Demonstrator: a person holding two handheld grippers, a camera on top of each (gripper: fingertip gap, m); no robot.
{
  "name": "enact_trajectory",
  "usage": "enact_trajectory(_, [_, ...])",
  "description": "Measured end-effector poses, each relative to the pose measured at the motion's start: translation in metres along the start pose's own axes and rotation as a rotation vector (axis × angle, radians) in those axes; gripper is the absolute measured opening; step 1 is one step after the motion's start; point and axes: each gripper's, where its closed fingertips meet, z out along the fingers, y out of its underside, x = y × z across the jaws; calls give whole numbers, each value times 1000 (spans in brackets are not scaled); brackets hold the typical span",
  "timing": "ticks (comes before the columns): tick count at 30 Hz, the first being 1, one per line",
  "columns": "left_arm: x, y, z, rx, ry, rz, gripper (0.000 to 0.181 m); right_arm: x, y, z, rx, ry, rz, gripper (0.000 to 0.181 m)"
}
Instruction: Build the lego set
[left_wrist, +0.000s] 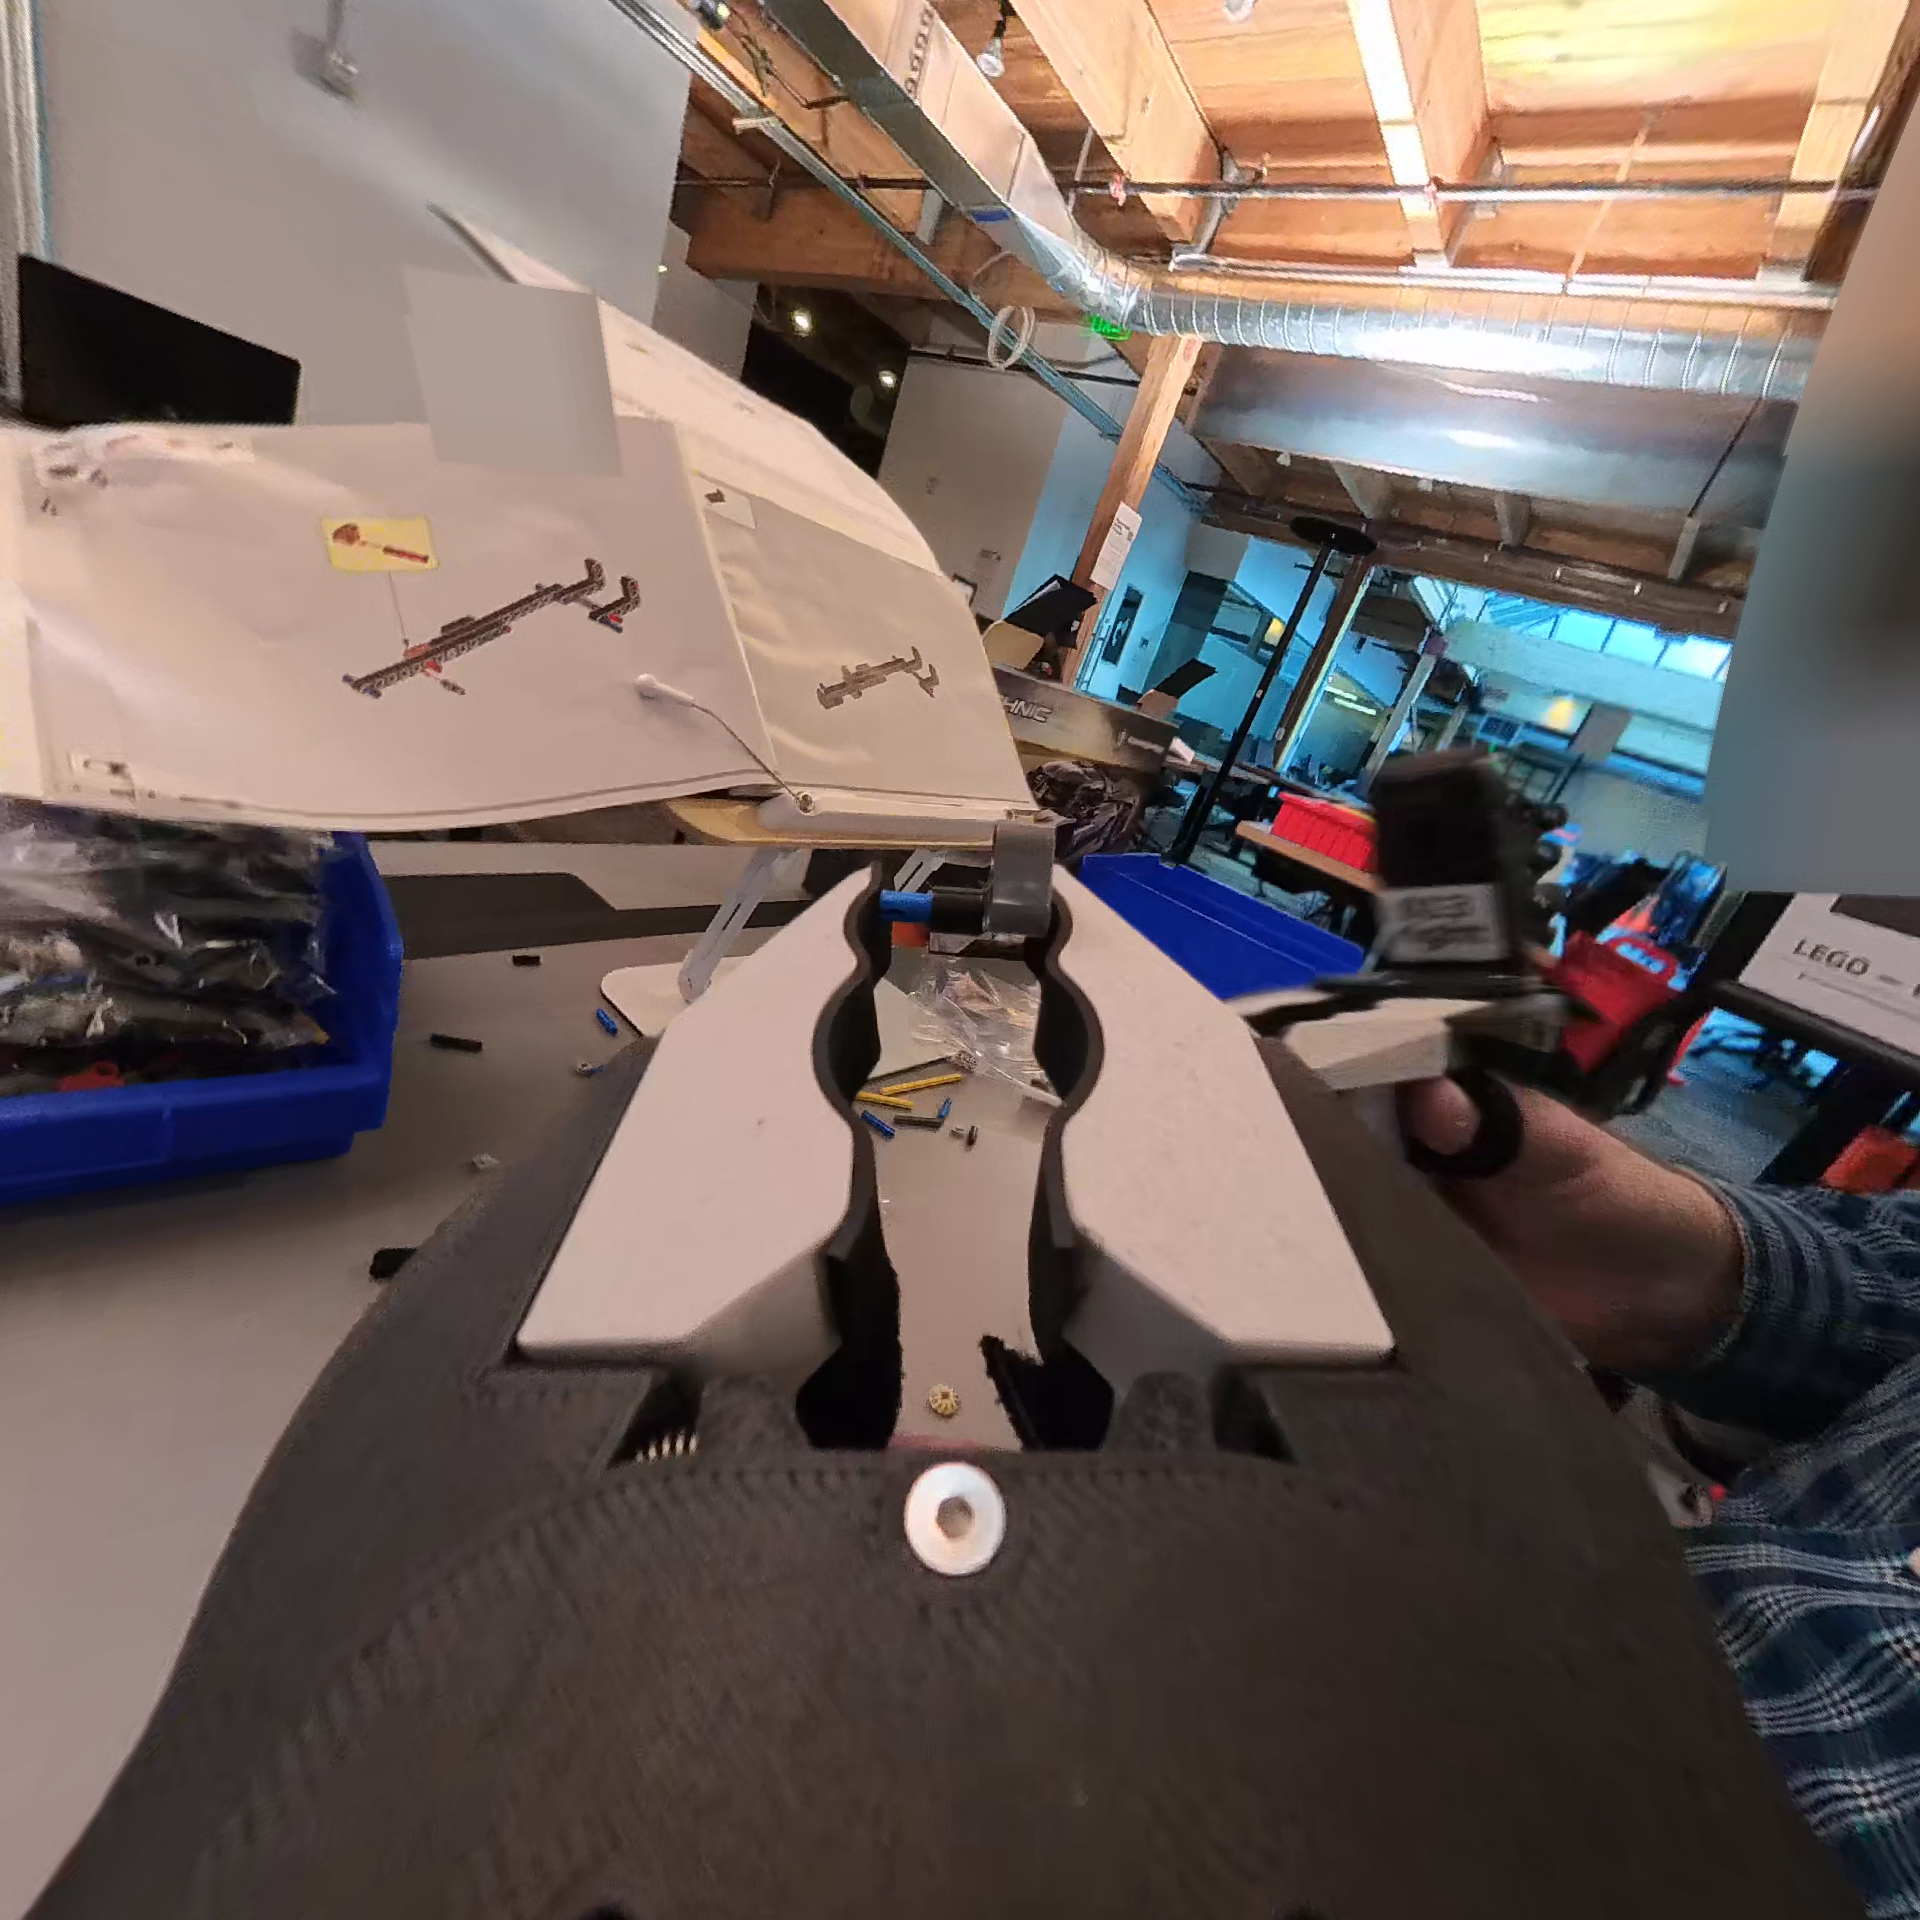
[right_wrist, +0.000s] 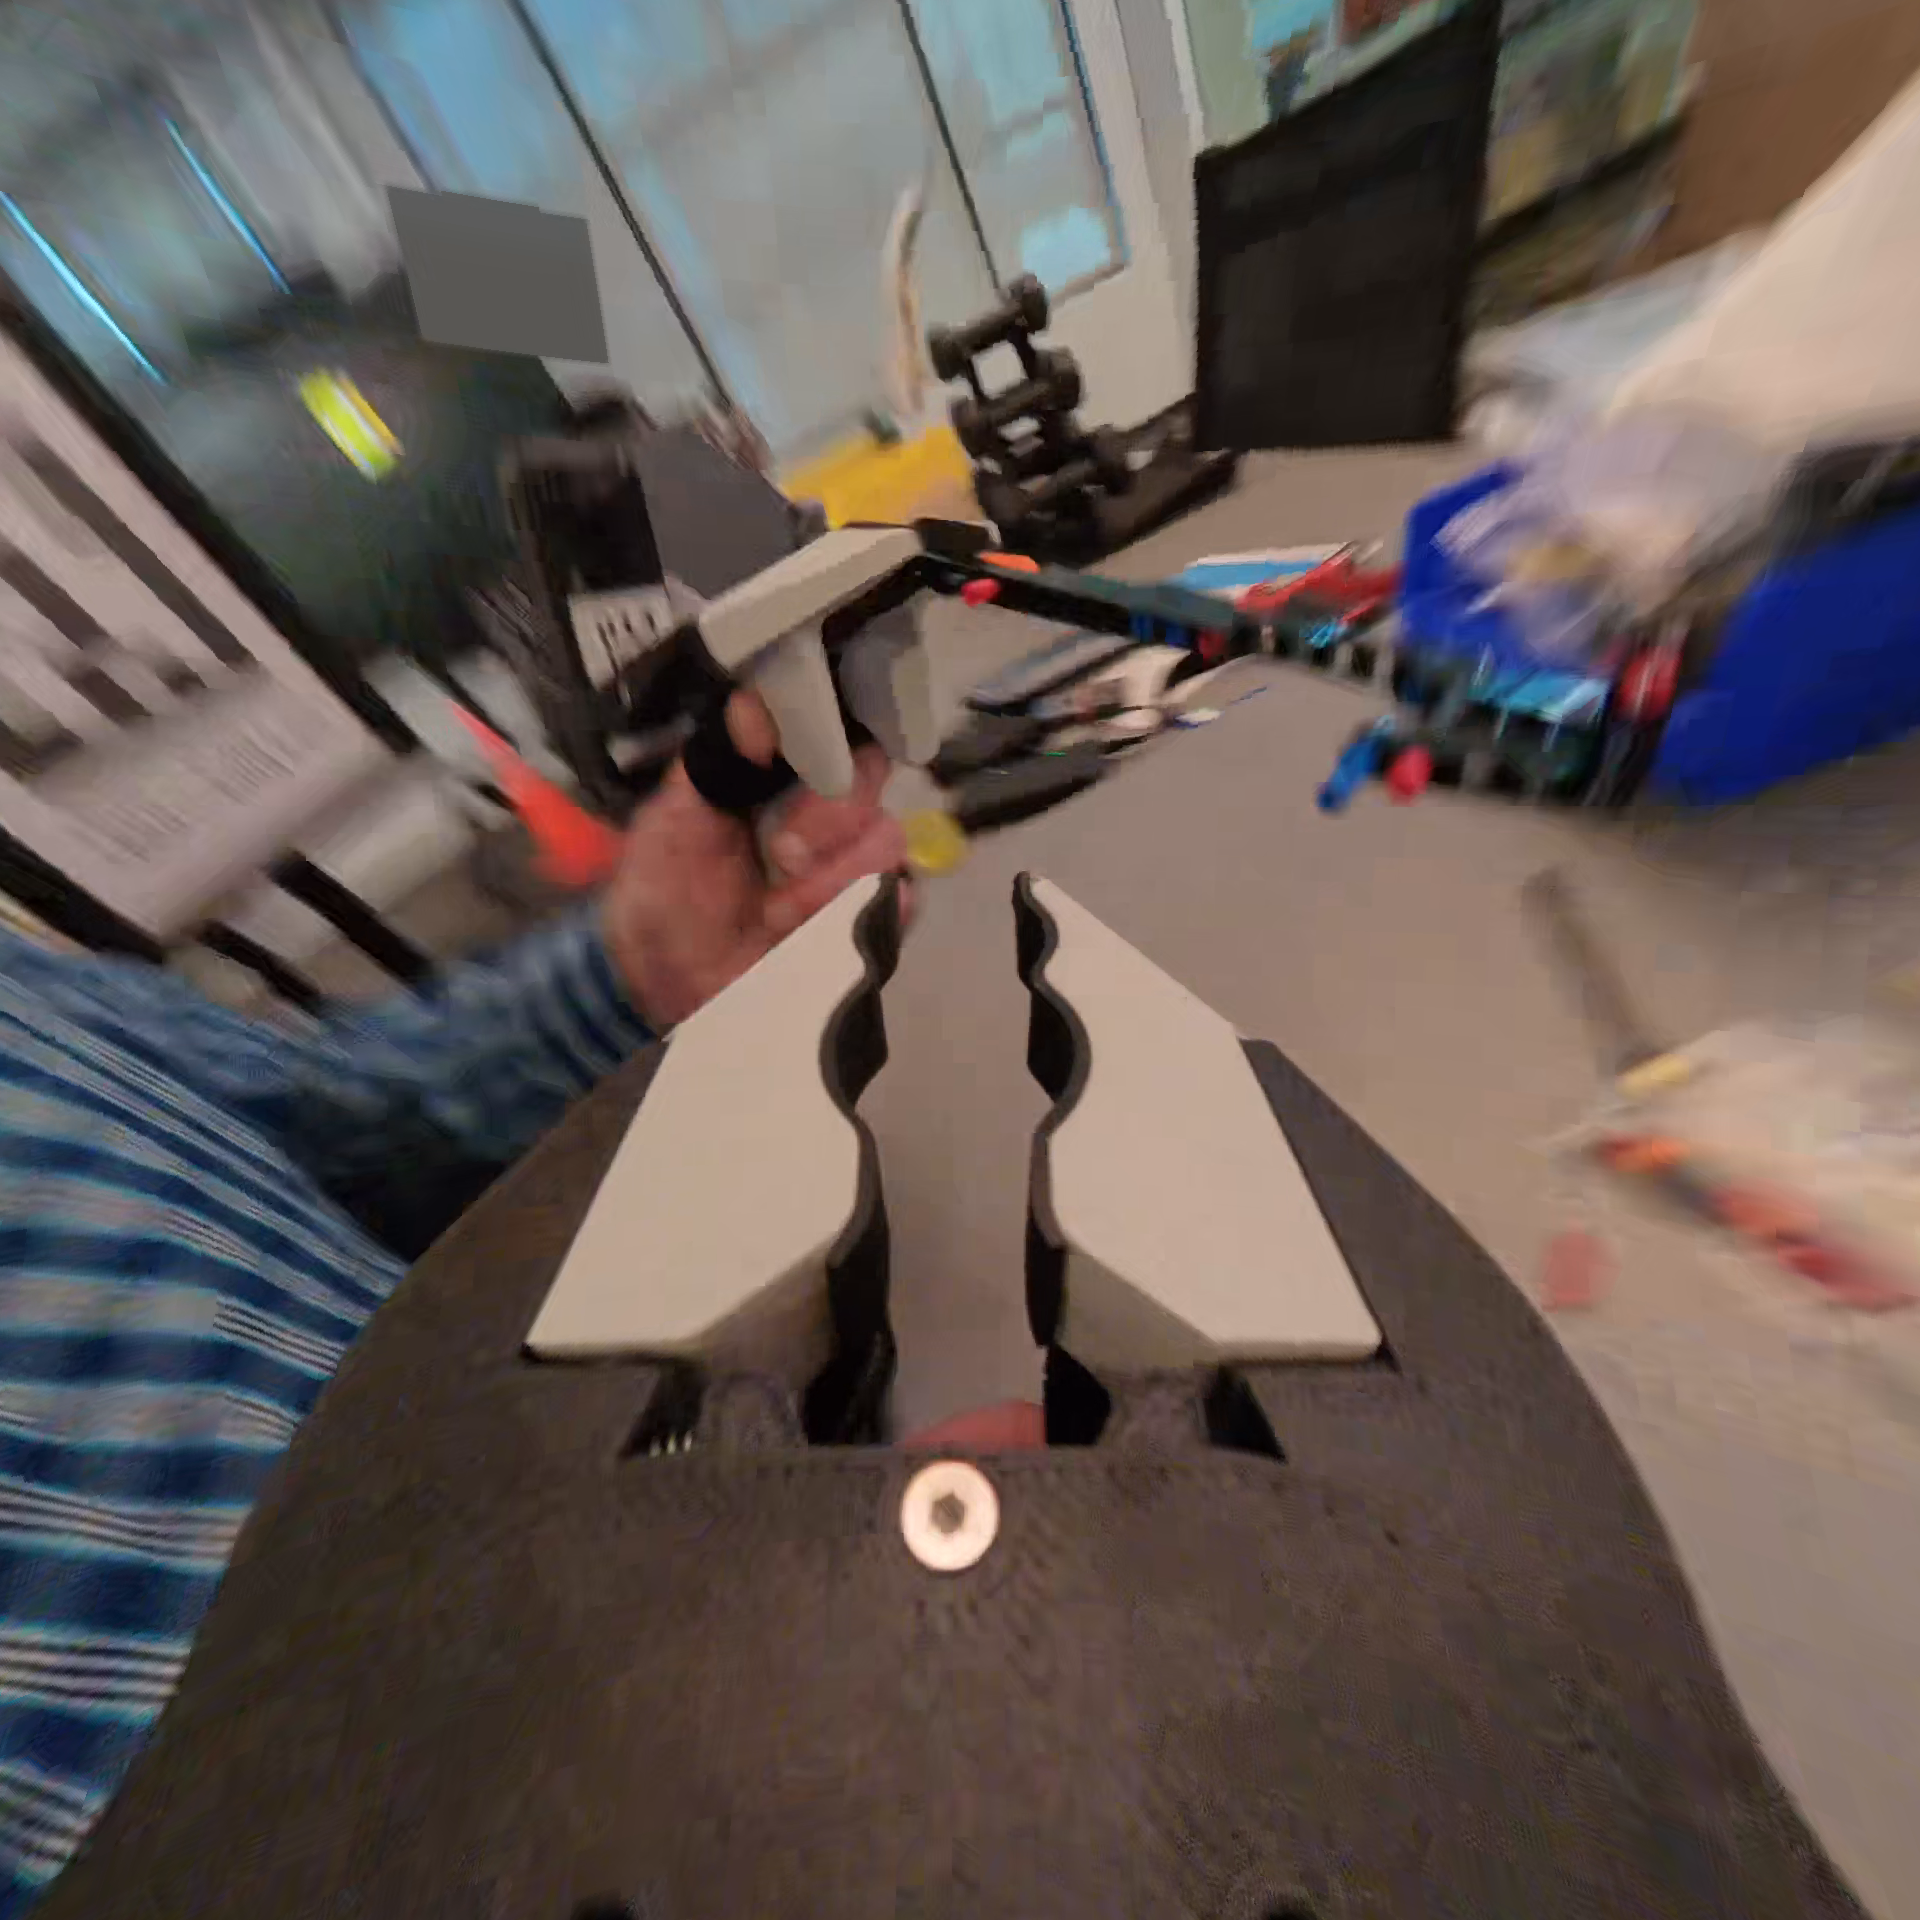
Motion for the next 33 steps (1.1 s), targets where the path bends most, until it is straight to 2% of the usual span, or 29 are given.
enact_trajectory(2, [10, -2, 2, -3, -1, 58, 23, 12, 0, 5, 102, -97, 339, 31])
enact_trajectory(3, [16, -1, 3, -10, -2, 101, 23, 20, -4, 7, 162, -117, 442, 34])
enact_trajectory(7, [42, 7, 8, -40, 10, 236, 24, 26, -16, 19, 300, -189, 596, 50])
enact_trajectory(9, [53, 14, 11, -53, -3, 314, 23, 25, -23, 23, 346, -228, 640, 48])
enact_trajectory(11, [54, 19, 11, -59, -40, 375, 23, 26, -28, 23, 387, -257, 652, 39])
enact_trajectory(12, [58, 22, 11, -63, -13, 387, 24, 26, -32, 21, 414, -275, 657, 29])
enact_trajectory(15, [69, 30, 14, -76, 11, 408, 23, 21, -41, 15, 451, -370, 698, 31])
enact_trajectory(19, [75, 40, 16, -107, 4, 539, 24, 26, -45, 9, 468, -344, 670, 13])
enact_trajectory(24, [68, 57, 20, -155, 14, 507, 27, 31, -52, 2, 455, -313, 598, 8])
enact_trajectory(27, [61, 67, 24, -223, 46, 364, 68, 37, -53, -3, 402, -255, 493, 6])
enact_trajectory(31, [53, 70, 24, -277, 96, 235, 81, 47, -58, -13, 348, -208, 434, 7])
enact_trajectory(33, [49, 66, 24, -285, 107, 207, 78, 50, -57, -14, 299, -190, 403, 6])
